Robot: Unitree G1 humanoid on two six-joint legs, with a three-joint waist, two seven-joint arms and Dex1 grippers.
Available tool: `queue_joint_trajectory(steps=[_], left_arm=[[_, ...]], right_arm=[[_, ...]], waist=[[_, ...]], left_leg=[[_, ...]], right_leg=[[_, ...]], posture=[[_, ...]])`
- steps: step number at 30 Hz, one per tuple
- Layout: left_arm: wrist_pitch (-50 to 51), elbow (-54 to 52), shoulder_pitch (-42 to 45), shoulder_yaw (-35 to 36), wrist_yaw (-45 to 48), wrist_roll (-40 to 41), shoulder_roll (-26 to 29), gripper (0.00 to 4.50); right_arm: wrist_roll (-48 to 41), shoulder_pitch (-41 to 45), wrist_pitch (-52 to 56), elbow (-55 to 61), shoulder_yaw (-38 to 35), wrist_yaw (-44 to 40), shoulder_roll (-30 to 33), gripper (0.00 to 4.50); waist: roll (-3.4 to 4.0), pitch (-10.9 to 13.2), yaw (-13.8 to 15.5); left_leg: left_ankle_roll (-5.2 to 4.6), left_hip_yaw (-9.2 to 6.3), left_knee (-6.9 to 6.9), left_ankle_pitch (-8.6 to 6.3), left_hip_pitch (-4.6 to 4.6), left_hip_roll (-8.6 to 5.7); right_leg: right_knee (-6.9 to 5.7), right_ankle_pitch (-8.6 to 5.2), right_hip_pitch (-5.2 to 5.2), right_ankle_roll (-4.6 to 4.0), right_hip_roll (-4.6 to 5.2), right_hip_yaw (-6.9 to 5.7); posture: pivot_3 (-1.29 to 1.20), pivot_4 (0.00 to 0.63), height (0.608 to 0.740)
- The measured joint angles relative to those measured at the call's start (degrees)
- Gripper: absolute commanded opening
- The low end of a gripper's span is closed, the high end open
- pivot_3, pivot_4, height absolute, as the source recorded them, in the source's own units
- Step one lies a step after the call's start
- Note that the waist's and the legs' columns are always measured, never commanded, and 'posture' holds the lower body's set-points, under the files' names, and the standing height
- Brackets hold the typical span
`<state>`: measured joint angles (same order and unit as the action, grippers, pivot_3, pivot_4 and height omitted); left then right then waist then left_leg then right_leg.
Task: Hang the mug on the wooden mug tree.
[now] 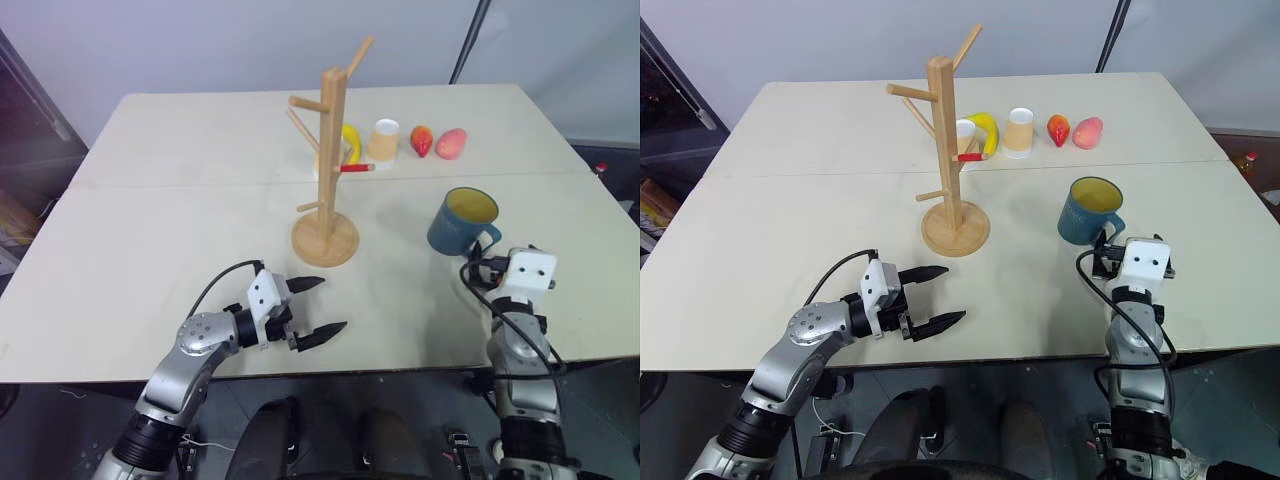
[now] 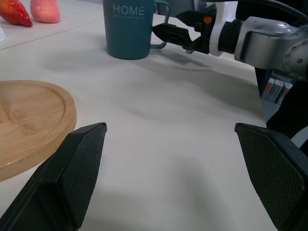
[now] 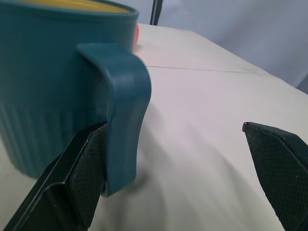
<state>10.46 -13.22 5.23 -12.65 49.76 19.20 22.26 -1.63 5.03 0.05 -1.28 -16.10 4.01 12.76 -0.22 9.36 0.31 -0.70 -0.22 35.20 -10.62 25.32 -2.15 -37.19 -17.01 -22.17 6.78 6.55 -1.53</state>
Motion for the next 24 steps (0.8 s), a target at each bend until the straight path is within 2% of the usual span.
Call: queue_joint_trajectory(steps=[1, 3, 5, 8, 11, 17, 24], left_arm=[[0.0, 0.0, 0.0, 0.0, 0.0, 0.0, 0.0, 4.5], [-0.1, 0.0, 0.0, 0.0, -0.1, 0.0, -0.1, 4.5], [-0.2, 0.0, 0.0, 0.0, -0.2, -0.1, -0.1, 4.5], [-0.2, 0.0, 0.0, 0.0, -0.3, -0.3, -0.3, 4.5], [-0.4, 0.0, 0.0, 0.0, -0.4, -0.5, -0.4, 4.5], [-0.8, 0.0, 0.0, 0.0, -1.2, -0.6, -0.6, 4.5], [-1.0, 0.0, -1.4, 1.8, -3.1, 0.3, -1.7, 4.5]], right_arm=[[-0.2, 0.2, 0.3, -0.1, 0.0, 0.0, -0.1, 4.42], [-0.9, 0.6, 0.6, -0.2, 0.0, 0.0, -0.5, 3.9], [-1.7, 1.1, 0.8, -0.3, 0.0, -0.4, -0.7, 3.08], [-3.8, 1.9, 1.4, -0.3, 0.1, -2.0, -1.2, 1.43], [-5.0, 2.3, 1.9, -0.3, 0.1, -3.1, -1.7, 0.01], [-5.8, 1.9, 2.9, 1.6, 1.5, -5.3, -1.7, 0.01], [2.7, -1.7, -1.1, 10.5, 13.2, -18.8, 11.4, 0.01]], waist=[[0.0, 0.0, 0.0], [0.0, 0.0, -0.1], [0.0, 0.0, -0.1], [0.0, 0.0, -0.1], [0.0, 0.0, 0.0], [0.0, 0.0, -0.2], [0.02, 0.0, -0.5]], left_leg=[[0.0, 0.0, 0.0, 0.0, 0.0, 0.0], [0.0, 0.0, 0.0, 0.0, 0.0, 0.0], [0.0, 0.0, 0.0, 0.0, 0.0, 0.0], [0.0, 0.0, 0.0, 0.0, 0.0, 0.01], [0.0, 0.0, 0.0, 0.0, 0.0, 0.0], [0.0, 0.0, 0.0, 0.0, -0.01, 0.01], [0.0, -0.01, 0.02, 0.0, 0.0, 0.03]], right_leg=[[0.0, 0.0, 0.0, 0.0, 0.0, 0.0], [-0.01, 0.0, -0.01, 0.0, -0.01, 0.0], [-0.01, 0.0, 0.0, 0.01, -0.01, 0.0], [-0.01, 0.01, 0.0, 0.01, -0.02, 0.0], [0.0, 0.01, 0.0, 0.02, -0.01, 0.0], [-0.01, 0.01, 0.0, 0.01, -0.01, 0.0], [-0.01, 0.01, -0.01, 0.02, -0.02, -0.01]], posture=[[0.0, 0.15, 0.74], [0.0, 0.15, 0.74], [0.0, 0.15, 0.74], [0.0, 0.15, 0.74], [0.0, 0.15, 0.74], [0.0, 0.15, 0.74], [0.0, 0.15, 0.74]])
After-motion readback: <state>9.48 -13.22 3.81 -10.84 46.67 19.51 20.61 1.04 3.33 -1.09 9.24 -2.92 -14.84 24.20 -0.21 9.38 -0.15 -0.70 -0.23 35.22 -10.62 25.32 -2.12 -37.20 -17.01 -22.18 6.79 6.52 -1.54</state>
